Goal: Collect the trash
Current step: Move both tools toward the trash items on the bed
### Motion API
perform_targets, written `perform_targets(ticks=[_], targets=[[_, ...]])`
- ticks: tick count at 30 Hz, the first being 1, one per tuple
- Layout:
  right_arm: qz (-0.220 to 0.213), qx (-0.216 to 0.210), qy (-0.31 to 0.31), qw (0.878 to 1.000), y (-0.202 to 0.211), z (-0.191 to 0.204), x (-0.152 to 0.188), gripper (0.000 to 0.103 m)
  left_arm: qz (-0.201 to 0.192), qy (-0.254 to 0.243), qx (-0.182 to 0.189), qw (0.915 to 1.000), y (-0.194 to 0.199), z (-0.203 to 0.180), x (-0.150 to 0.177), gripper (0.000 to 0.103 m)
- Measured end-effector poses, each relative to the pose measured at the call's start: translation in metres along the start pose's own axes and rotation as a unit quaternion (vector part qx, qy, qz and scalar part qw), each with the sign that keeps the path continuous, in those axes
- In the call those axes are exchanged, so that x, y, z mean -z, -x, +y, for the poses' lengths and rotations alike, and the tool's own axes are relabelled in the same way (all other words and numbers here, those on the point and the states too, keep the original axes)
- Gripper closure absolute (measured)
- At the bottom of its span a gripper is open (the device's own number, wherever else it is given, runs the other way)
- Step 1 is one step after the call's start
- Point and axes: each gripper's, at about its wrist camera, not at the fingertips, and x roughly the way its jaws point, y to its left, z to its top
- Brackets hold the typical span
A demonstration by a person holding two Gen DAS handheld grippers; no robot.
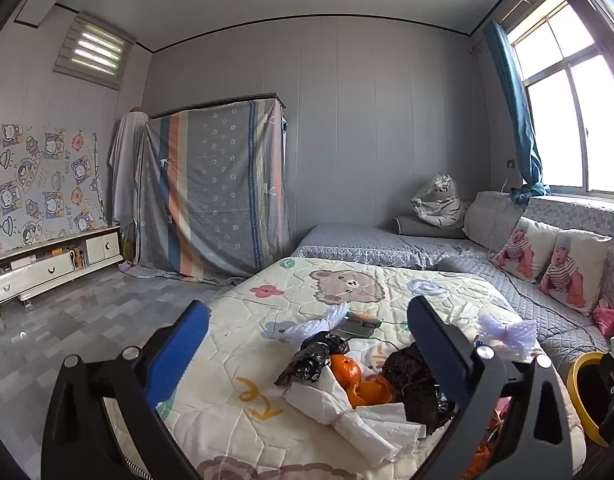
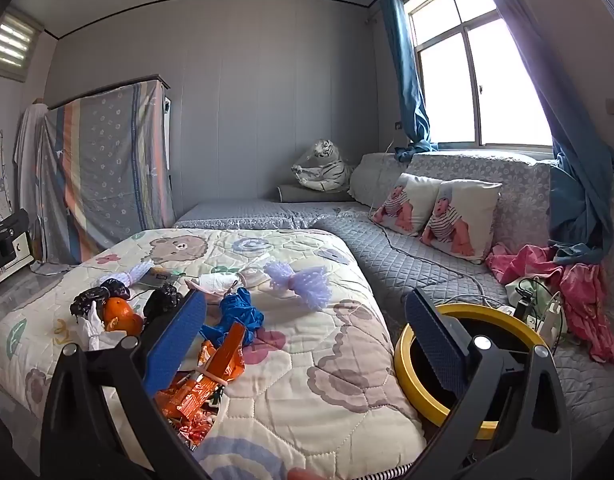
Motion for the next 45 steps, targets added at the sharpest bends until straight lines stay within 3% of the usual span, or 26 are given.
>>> perform_targets(ticks=[45], targets=[[0.017, -0.031, -0.005, 0.999, -0.011, 0.001, 0.003, 0.008, -0.001, 0.002, -0.004, 1.0, -0.004, 0.003, -0.001, 0.007]])
